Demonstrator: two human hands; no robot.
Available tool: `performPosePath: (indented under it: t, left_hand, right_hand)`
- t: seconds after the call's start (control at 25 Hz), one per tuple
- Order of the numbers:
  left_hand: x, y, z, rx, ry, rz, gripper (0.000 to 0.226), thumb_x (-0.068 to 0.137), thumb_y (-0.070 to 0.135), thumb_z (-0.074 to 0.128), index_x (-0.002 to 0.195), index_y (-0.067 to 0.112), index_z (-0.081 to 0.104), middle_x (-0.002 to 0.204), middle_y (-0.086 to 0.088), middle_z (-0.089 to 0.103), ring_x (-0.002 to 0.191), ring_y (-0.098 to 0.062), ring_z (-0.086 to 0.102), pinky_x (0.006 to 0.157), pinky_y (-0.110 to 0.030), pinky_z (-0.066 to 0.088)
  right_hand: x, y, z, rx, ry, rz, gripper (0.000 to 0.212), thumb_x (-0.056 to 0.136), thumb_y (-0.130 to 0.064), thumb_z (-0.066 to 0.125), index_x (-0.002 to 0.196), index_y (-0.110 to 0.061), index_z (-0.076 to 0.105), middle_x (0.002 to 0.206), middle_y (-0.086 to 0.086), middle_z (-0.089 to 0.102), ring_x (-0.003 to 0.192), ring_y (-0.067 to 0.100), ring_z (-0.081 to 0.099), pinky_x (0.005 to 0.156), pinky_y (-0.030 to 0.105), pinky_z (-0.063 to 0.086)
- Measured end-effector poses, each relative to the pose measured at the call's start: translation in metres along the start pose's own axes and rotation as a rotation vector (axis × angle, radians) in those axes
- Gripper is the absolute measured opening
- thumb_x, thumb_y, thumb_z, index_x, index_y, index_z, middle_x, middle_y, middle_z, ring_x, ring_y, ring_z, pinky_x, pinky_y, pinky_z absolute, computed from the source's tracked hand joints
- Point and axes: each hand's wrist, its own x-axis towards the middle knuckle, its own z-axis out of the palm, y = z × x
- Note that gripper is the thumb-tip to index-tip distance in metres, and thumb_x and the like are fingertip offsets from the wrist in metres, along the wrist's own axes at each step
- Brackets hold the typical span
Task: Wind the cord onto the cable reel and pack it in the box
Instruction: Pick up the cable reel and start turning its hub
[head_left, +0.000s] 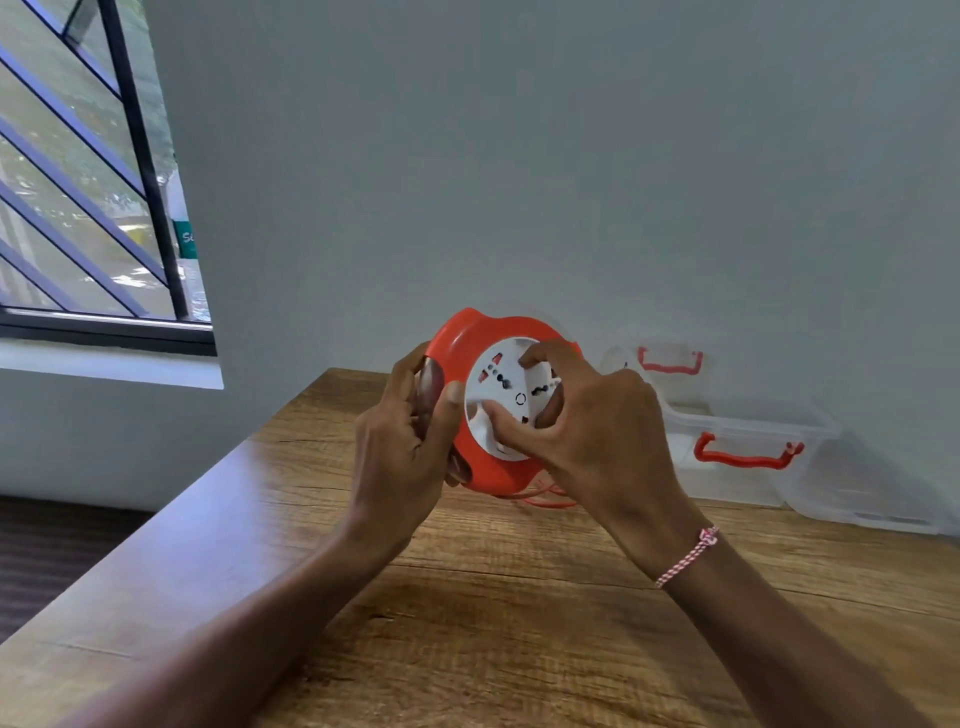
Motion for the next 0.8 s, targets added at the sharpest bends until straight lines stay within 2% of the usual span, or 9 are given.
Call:
performPosePath:
  t: [0.04, 0.12, 0.24, 0.28, 0.36, 0.44, 0.52, 0.64, 0.8]
  left_hand:
    - [-0.001, 0.001, 0.000, 0.001, 0.002, 0.014, 0.050, 0.106, 0.050, 0.051, 0.143, 0.015, 0.052, 0.078, 0.012, 0.072, 0.051, -0.004, 0.072, 0.043, -0.016, 0.053]
    - [-0.002, -0.001, 0.000, 0.016, 0.016, 0.044, 0.048, 0.104, 0.047, 0.050, 0.142, 0.018, 0.052, 0.074, 0.015, 0.072, 0.052, -0.003, 0.072, 0.043, -0.016, 0.053]
    - [-0.002, -0.003, 0.001, 0.025, 0.038, 0.032, 0.040, 0.107, 0.045, 0.054, 0.142, 0.026, 0.050, 0.083, 0.016, 0.074, 0.057, -0.004, 0.074, 0.044, -0.016, 0.054]
    - [-0.001, -0.004, 0.001, 0.019, 0.052, 0.013, 0.041, 0.108, 0.045, 0.054, 0.143, 0.023, 0.050, 0.083, 0.015, 0.074, 0.059, -0.004, 0.074, 0.045, -0.015, 0.054]
    - [0.002, -0.008, 0.001, 0.026, 0.080, -0.016, 0.039, 0.108, 0.044, 0.052, 0.142, 0.026, 0.049, 0.092, 0.022, 0.074, 0.071, -0.002, 0.076, 0.050, -0.014, 0.056]
    - [0.005, -0.009, 0.000, 0.050, 0.080, -0.021, 0.034, 0.107, 0.041, 0.052, 0.139, 0.033, 0.046, 0.099, 0.037, 0.071, 0.080, 0.005, 0.075, 0.056, -0.014, 0.058]
    - [0.005, -0.007, 0.000, 0.078, 0.062, 0.012, 0.033, 0.107, 0.037, 0.053, 0.139, 0.035, 0.044, 0.101, 0.047, 0.066, 0.083, 0.012, 0.073, 0.060, -0.012, 0.059]
    - [0.005, -0.004, 0.000, 0.074, 0.023, 0.023, 0.032, 0.110, 0.034, 0.055, 0.140, 0.033, 0.043, 0.102, 0.051, 0.064, 0.084, 0.018, 0.070, 0.061, -0.007, 0.056]
    - [0.006, 0.002, -0.006, 0.068, -0.017, 0.052, 0.045, 0.101, 0.068, 0.045, 0.138, 0.044, 0.042, 0.104, 0.049, 0.064, 0.086, 0.015, 0.072, 0.063, -0.011, 0.059]
  right_hand:
    - [0.000, -0.006, 0.001, 0.062, 0.000, 0.123, 0.064, 0.080, -0.074, 0.066, 0.125, -0.028, 0.063, 0.089, -0.008, 0.076, 0.067, 0.008, 0.073, 0.058, 0.008, 0.052]
    - [-0.001, -0.015, 0.004, 0.288, -0.023, 0.380, 0.055, 0.082, -0.066, 0.072, 0.118, -0.027, 0.059, 0.082, -0.014, 0.071, 0.054, 0.003, 0.069, 0.047, 0.006, 0.047]
    - [0.001, -0.019, -0.001, 0.741, -0.104, 0.646, 0.041, 0.090, -0.048, 0.075, 0.116, -0.020, 0.059, 0.069, 0.002, 0.077, 0.049, 0.015, 0.073, 0.046, 0.026, 0.056]
    - [0.003, -0.016, -0.005, 0.715, -0.092, 0.598, 0.034, 0.093, -0.045, 0.074, 0.113, -0.021, 0.061, 0.068, 0.002, 0.078, 0.050, 0.016, 0.073, 0.048, 0.029, 0.058]
    - [0.005, 0.000, -0.015, 0.379, 0.019, 0.297, 0.026, 0.096, -0.044, 0.071, 0.111, -0.023, 0.066, 0.078, -0.003, 0.079, 0.056, 0.009, 0.073, 0.056, 0.026, 0.061]
    - [0.005, 0.015, -0.021, 0.038, 0.075, -0.095, 0.033, 0.097, -0.043, 0.071, 0.122, -0.022, 0.066, 0.100, -0.003, 0.078, 0.068, 0.010, 0.073, 0.063, 0.026, 0.062]
    - [0.002, 0.024, -0.017, -0.154, -0.004, -0.342, 0.050, 0.095, -0.047, 0.070, 0.138, -0.022, 0.060, 0.119, 0.003, 0.074, 0.078, 0.019, 0.076, 0.061, 0.032, 0.063]
    - [-0.003, 0.024, -0.007, -0.283, -0.005, -0.431, 0.067, 0.092, -0.049, 0.072, 0.151, -0.024, 0.052, 0.125, 0.009, 0.074, 0.089, 0.030, 0.079, 0.061, 0.036, 0.063]
    - [-0.010, 0.024, -0.003, -0.352, 0.016, -0.508, 0.069, 0.087, -0.044, 0.078, 0.148, -0.019, 0.057, 0.118, 0.018, 0.076, 0.086, 0.036, 0.079, 0.064, 0.042, 0.064]
